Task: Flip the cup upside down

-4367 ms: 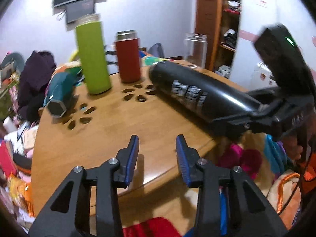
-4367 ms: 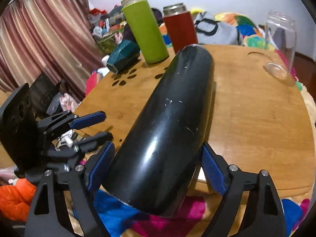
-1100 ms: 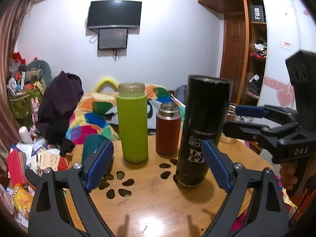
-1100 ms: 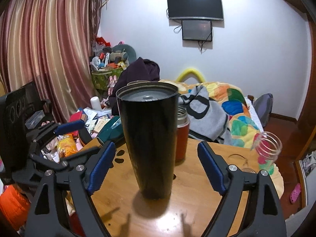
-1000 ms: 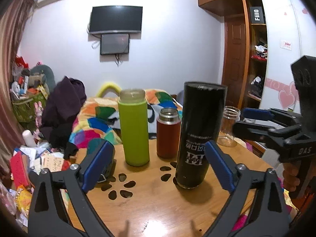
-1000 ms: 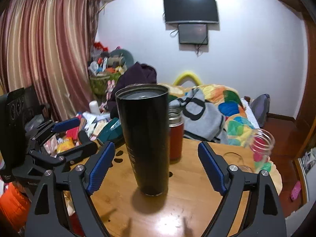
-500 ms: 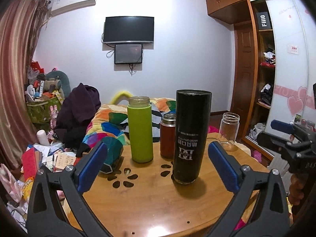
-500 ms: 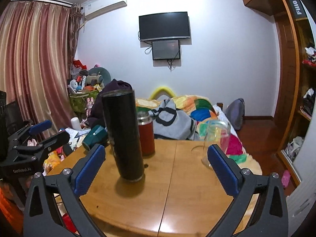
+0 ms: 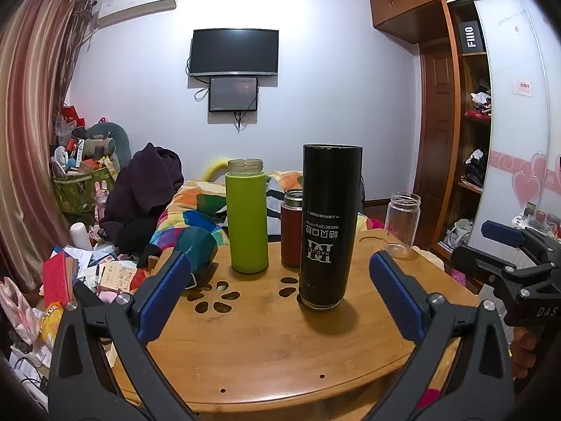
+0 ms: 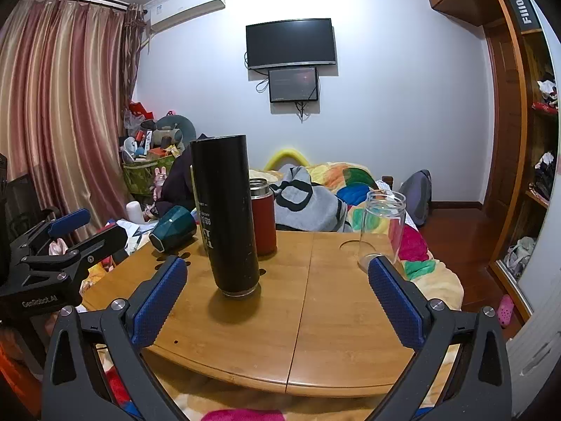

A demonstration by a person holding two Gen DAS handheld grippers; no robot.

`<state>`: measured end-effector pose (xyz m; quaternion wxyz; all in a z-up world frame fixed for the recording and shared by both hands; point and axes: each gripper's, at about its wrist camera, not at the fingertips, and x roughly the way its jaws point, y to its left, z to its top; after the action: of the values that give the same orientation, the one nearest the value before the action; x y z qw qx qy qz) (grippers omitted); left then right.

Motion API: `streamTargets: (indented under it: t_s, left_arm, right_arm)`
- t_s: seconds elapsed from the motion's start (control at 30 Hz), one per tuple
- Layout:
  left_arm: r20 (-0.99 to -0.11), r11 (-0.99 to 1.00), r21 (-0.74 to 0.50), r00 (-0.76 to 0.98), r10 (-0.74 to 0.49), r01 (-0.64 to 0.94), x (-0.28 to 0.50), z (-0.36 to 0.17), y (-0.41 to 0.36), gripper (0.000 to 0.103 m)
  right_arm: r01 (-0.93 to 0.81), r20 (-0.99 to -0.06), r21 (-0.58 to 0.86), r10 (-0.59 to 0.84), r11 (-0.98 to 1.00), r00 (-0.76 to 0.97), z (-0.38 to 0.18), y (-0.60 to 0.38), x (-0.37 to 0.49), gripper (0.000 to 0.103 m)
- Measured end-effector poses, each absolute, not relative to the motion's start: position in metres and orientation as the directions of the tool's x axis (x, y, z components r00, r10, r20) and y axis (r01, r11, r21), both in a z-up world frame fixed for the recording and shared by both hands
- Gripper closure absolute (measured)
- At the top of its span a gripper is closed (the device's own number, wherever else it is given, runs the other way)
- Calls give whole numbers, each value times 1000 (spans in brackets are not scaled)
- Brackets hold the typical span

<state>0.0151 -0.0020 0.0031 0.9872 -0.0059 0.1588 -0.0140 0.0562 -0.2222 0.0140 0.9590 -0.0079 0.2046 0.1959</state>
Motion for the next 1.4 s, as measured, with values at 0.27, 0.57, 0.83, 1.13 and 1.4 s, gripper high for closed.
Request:
streamTargets:
  t_s: [0.27, 0.57, 0.83, 1.13, 1.4]
  left_arm:
    - [-312, 999, -26, 950, -34, 27, 14, 3, -2, 0]
    - [-304, 999, -26, 952, -43, 37, 12, 5, -3, 0]
    - [-299, 999, -20, 953, -50, 46, 11, 5, -5, 0]
    - [-270, 998, -26, 961, -63, 58, 5, 6, -7, 0]
    - [-283, 998, -27, 957, -66, 61, 6, 6, -9, 0]
  right_arm:
    - [-376, -394, 62, 369, 924, 842, 15, -221, 57, 0]
    - [-377, -394, 61, 369, 924, 842, 15, -221, 58, 0]
    - [-377, -389, 65, 371, 924, 843, 16, -221, 58, 0]
    - [-377, -381, 66, 372, 924, 846, 17, -221, 57, 0]
    - [-378, -382, 67, 374, 923, 845, 17, -220, 57, 0]
